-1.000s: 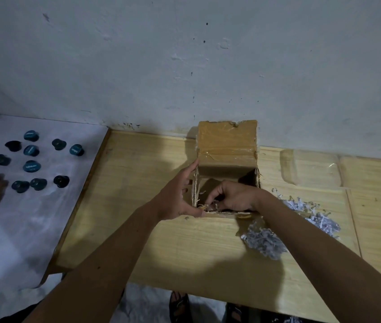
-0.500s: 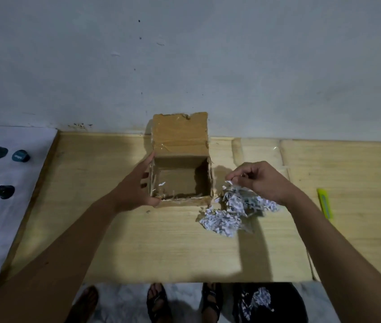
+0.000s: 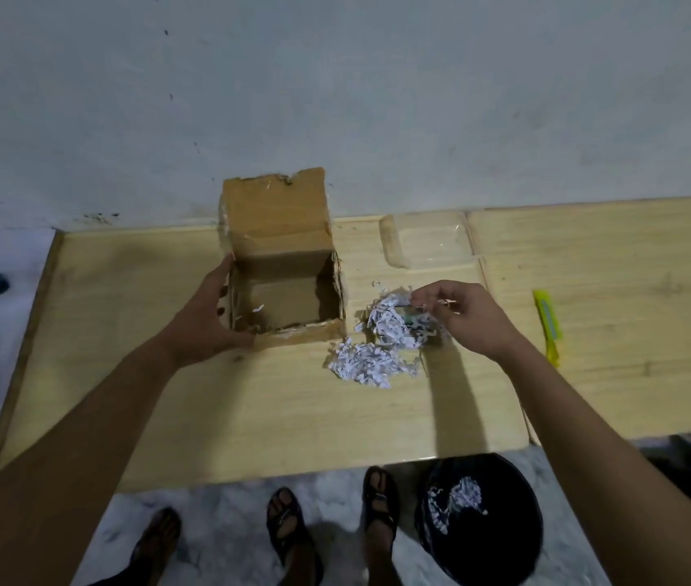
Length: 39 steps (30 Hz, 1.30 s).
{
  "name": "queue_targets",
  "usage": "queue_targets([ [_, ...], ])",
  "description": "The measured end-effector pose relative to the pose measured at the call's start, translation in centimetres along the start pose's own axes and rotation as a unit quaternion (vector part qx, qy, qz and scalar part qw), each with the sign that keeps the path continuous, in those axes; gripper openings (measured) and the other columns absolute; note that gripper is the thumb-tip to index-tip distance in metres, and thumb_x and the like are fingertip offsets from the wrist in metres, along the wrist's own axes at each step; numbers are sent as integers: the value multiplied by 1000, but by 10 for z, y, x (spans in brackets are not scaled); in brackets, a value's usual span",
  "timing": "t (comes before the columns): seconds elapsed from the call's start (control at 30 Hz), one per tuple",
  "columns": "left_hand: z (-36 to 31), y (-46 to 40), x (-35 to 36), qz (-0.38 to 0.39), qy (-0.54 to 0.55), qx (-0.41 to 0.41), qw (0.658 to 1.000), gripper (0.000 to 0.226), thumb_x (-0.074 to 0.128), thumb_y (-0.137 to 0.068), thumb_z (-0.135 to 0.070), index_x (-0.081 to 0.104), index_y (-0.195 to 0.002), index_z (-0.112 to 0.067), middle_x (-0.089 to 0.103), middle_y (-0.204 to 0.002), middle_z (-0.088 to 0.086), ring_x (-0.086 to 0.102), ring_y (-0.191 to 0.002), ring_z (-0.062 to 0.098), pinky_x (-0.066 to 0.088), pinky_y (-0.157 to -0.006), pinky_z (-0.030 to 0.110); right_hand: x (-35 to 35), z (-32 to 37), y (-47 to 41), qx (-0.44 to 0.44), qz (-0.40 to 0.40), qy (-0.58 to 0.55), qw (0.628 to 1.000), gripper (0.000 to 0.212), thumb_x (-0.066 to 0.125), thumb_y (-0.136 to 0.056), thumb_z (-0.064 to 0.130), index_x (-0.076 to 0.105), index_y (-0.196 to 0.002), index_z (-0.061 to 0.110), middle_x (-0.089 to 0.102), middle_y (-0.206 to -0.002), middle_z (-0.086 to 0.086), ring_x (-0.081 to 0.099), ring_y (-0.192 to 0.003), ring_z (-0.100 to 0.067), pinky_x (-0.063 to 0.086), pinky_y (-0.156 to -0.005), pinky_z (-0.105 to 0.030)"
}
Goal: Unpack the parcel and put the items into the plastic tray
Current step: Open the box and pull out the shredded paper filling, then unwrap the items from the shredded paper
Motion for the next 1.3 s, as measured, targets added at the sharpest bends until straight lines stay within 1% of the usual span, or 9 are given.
queue_targets([
  [0.07, -8, 3, 2, -23, -71, 24, 997, 148, 81, -49, -59, 6, -169, -15, 16, -172, 6, 20, -155, 14, 25, -128, 34, 1, -2, 2, -4, -2, -7, 1000, 31, 56, -102, 2, 77, -103, 25, 77, -114, 11, 70, -112, -5, 56, -99, -35],
  [0.2, -42, 11, 13, -93, -141, 91, 981, 133, 71, -62, -61, 7, -168, -11, 7, -171, 9, 6, -154, 7, 11, -114, -2, 1, -2, 6, -17, -3, -5, 1000, 31, 59, -98, 0, 76, -111, 23, 77, -113, 11, 69, -113, -6, 54, -103, -38],
  [0.3, -87, 21, 32, -149, -190, 217, 946, 117, 78, -72, -54, 24, -163, -4, 19, -167, 16, 15, -159, 25, 21, -127, 21, 1, 1, 13, -26, -6, -14, 1000, 28, 71, -92, 5, 76, -111, 25, 75, -120, 10, 67, -115, -6, 52, -105, -36],
  [0.4, -130, 29, 73, -118, -239, 318, 910, 109, 86, -72, -49, 39, -155, 3, 39, -156, 23, 31, -153, 36, 29, -128, 49, 5, 1, 18, -47, -5, 23, 999, 45, 84, -79, 10, 73, -116, 32, 62, -138, 7, 58, -129, -10, 43, -113, -36],
  [0.53, -131, 34, 150, 24, -317, 326, 890, 118, 82, -75, -64, 25, -164, -11, 30, -166, 12, 29, -155, 27, 26, -127, 40, 16, -15, 21, -31, 43, 90, 995, 91, 92, -63, 41, 52, -144, 43, 28, -162, 7, 32, -150, -17, 39, -117, -40],
  [0.7, -97, 33, 197, 85, -315, 227, 918, 106, 78, -91, -44, 8, -167, -20, 15, -167, -1, 19, -155, 15, 26, -126, 28, 28, -39, 23, -17, 111, 177, 978, 124, 94, -63, 30, 18, -157, 52, 6, -171, 4, 10, -158, -23, 29, -120, -43],
  [0.93, -79, 12, 208, -11, -254, 163, 953, 88, 64, -84, 14, 34, -161, -17, 30, -158, 2, 43, -144, 26, 52, -106, 40, 28, -42, 19, -65, 67, 151, 984, 85, 86, -75, 20, 49, -151, 34, 42, -156, -3, 46, -141, -23, 47, -109, -40],
  [1.1, -94, -12, 212, -36, -252, 284, 924, 50, 69, -90, 7, 63, -137, -10, 62, -130, 7, 49, -125, 21, 42, -110, 37, 22, -37, 16, -90, 34, 113, 989, 55, 84, -77, 28, 69, -129, 19, 61, -135, -3, 63, -118, -21, 52, -99, -39],
  [1.3, -106, -39, 213, -61, -203, 302, 930, 27, 71, -90, 0, 71, -117, 1, 67, -113, 16, 50, -118, 26, 42, -104, 36, 11, -45, 5, -58, 21, 93, 994, 32, 81, -85, 17, 72, -116, 15, 68, -109, -1, 68, -94, -21, 57, -88, -43],
])
Point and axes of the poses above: each hand's wrist, its own y-axis away from the middle knuckle, its own x-axis out of the palm, z = x × y, the point moved 6 cm from there along -y, towards the middle knuckle
